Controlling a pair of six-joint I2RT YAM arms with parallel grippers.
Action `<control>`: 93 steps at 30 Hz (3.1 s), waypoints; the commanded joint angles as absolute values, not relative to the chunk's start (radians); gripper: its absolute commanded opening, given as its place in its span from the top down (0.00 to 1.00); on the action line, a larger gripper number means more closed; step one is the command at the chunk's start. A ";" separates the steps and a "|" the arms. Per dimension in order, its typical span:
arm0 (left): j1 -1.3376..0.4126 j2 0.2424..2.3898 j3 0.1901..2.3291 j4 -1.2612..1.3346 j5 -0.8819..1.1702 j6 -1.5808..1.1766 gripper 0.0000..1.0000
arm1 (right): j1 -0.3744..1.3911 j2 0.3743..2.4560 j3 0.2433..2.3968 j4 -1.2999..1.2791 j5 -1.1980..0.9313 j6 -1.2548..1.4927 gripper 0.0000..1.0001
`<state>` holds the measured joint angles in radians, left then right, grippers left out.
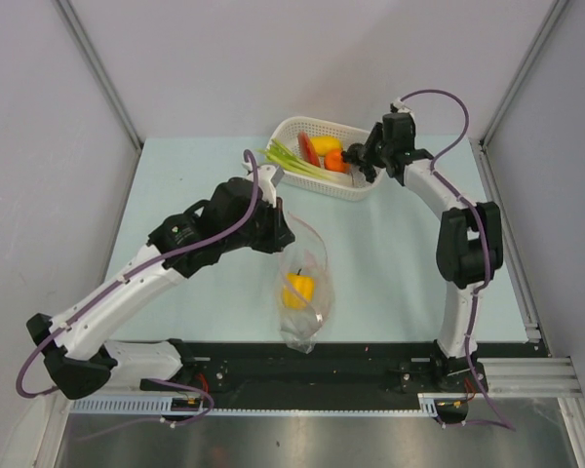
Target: Open the zip-top bag and remove the fake food
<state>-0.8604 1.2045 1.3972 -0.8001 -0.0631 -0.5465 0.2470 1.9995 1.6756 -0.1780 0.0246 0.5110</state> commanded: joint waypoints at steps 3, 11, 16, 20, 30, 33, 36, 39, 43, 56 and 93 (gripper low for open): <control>-0.856 1.216 1.431 -0.785 -0.018 -0.534 1.00 | 0.239 2.108 1.952 -0.382 0.011 0.476 0.34; -0.856 1.238 1.414 -0.720 0.028 -0.537 1.00 | 0.301 1.835 1.829 -0.600 -0.005 0.466 0.28; -0.856 1.264 1.425 -0.686 0.058 -0.531 1.00 | 0.450 1.559 1.608 -0.682 0.029 0.457 0.34; -0.856 1.278 1.425 -0.667 0.066 -0.531 1.00 | 0.606 1.358 1.520 -0.803 0.098 0.465 0.37; -0.856 1.315 1.427 -0.627 0.091 -0.551 1.00 | 0.972 1.186 1.491 -0.874 0.225 0.643 0.72; -0.856 1.319 1.434 -0.623 0.094 -0.558 1.00 | 1.026 1.227 1.480 -0.896 0.245 0.675 0.81; -0.856 1.319 1.440 -0.624 0.089 -0.564 1.00 | 1.029 1.252 1.465 -0.908 0.268 0.703 0.87; -0.857 1.315 1.433 -0.614 0.087 -0.581 1.00 | 1.019 1.269 1.454 -0.885 0.279 0.707 0.91; -0.859 1.315 1.419 -0.598 0.083 -0.613 1.00 | 0.994 1.305 1.428 -0.865 0.255 0.765 0.99; -0.897 1.324 1.419 -0.592 0.003 -0.638 1.00 | 0.940 1.312 1.430 -0.775 0.175 0.929 1.00; -0.922 1.299 1.376 -0.565 -0.024 -0.716 1.00 | 1.020 1.382 1.373 -0.719 0.317 1.012 1.00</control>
